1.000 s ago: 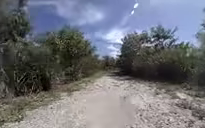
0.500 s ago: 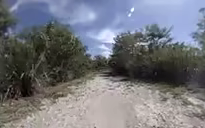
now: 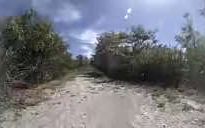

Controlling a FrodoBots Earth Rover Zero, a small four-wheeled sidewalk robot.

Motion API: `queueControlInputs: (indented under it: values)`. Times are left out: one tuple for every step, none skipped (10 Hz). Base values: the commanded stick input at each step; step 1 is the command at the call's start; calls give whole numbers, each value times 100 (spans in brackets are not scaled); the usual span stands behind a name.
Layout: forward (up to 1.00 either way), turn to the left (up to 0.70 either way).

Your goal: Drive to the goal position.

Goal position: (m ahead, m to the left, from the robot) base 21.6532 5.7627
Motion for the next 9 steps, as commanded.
queueControlInputs:
  values:
    - [85,0]
    - [85,0]
    - [85,0]
    - [85,0]
    - [85,0]
    - [85,0]
    - [85,0]
    - [85,0]
    - [85,0]
